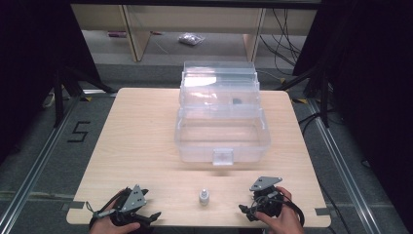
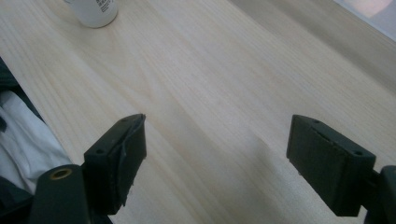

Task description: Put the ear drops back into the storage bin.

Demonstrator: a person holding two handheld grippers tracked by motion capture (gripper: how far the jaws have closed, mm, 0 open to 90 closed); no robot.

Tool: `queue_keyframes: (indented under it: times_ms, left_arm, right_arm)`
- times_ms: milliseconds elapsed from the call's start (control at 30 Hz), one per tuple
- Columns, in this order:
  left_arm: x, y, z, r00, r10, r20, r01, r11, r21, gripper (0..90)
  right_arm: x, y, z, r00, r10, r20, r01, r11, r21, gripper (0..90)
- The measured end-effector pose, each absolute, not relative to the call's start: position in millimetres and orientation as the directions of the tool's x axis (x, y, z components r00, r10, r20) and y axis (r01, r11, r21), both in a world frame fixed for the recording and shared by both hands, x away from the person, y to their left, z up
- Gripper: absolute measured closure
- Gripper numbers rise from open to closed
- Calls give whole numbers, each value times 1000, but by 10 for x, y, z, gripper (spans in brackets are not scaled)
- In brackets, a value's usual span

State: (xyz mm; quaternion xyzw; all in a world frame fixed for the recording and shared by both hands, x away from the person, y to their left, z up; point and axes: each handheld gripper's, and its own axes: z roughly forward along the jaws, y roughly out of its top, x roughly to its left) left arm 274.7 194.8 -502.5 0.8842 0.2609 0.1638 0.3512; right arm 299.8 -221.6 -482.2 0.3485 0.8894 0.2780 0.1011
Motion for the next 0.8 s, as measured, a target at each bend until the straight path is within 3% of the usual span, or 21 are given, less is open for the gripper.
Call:
queue_keyframes:
  times_ms: [233,800]
  left_arm:
    - [2746,1943,-5029,810,577,107,347,-617,706,160]
    - [2750,1948,-5026,811,575,109,346,-621,704,160]
  right_arm:
    - [2964,-2152,-4791,-726,687,15,578,600,553,186]
    - [2991,-1875,-4629,-803,596,-14,508,696,508,178]
